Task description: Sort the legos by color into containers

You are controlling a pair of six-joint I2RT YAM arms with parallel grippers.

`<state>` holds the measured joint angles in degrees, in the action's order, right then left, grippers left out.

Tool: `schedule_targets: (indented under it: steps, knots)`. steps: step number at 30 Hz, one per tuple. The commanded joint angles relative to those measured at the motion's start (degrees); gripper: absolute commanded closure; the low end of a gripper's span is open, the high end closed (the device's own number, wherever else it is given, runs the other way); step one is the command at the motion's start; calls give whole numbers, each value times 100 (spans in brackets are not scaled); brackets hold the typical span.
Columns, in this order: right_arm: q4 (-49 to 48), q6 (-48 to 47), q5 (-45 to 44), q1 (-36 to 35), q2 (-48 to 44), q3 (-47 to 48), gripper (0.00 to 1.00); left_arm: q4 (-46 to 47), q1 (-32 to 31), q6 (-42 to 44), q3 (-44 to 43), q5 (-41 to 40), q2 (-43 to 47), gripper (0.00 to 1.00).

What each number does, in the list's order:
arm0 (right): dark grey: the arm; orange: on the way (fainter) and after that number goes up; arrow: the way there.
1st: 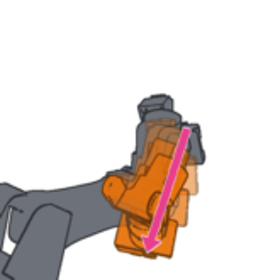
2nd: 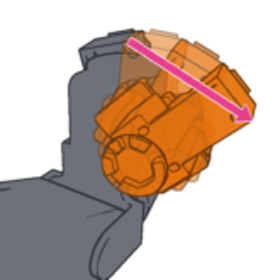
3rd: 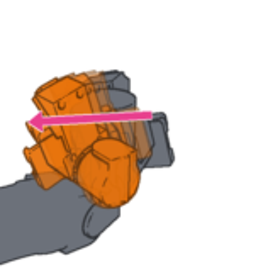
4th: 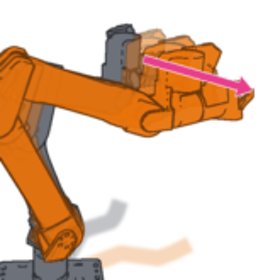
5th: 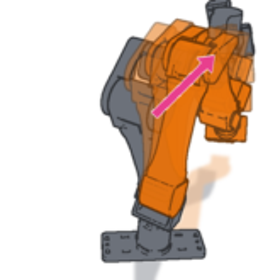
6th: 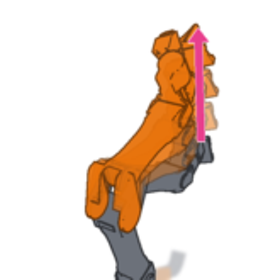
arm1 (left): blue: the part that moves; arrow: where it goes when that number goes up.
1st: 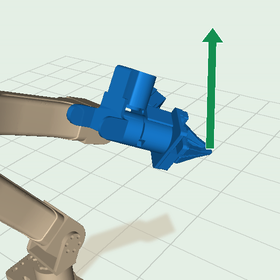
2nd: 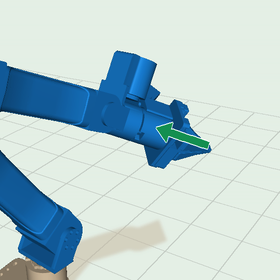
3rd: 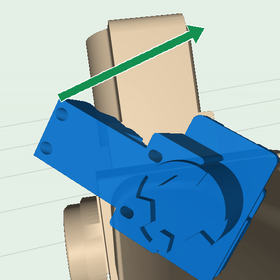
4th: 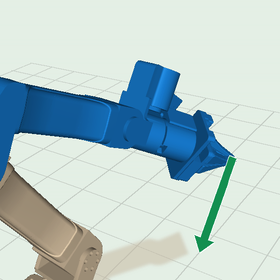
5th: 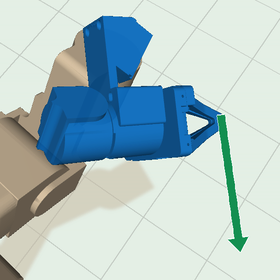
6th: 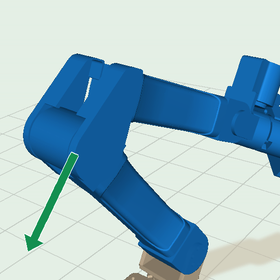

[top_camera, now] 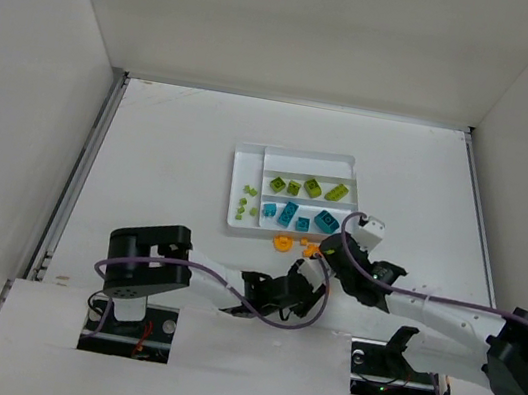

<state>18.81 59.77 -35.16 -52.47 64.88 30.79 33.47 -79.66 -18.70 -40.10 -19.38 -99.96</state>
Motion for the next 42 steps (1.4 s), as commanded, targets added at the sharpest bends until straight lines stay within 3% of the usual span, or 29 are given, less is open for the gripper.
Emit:
schedule_targets:
  steps: [1, 7, 16, 25, 32, 38, 42]
  knots:
    - [-264, 44, 35, 31, -99, -46, 74, 72, -1, 138, -262, -233, -58, 58]
    - [-202, 237, 96, 22, -46, -248, 65, 19, -45, 270, -437, -365, -287, 60]
    - [-141, 343, 149, 22, -11, -345, 62, 115, -80, 288, -201, -452, -130, 86]
    - [-316, 290, 299, -48, 332, -222, 55, 19, -89, 51, 836, -892, 995, 86]
    - [-562, 211, 395, -66, 631, -161, 56, -289, -2, -99, 1346, -1358, 1918, 86]
    - [-519, 228, 396, -110, 666, -143, 58, -376, 648, -143, 1680, -1639, 2867, 85]
    - [-457, 263, 361, -154, 622, -152, 53, -535, 1411, -301, 1681, -1587, 3447, 85]
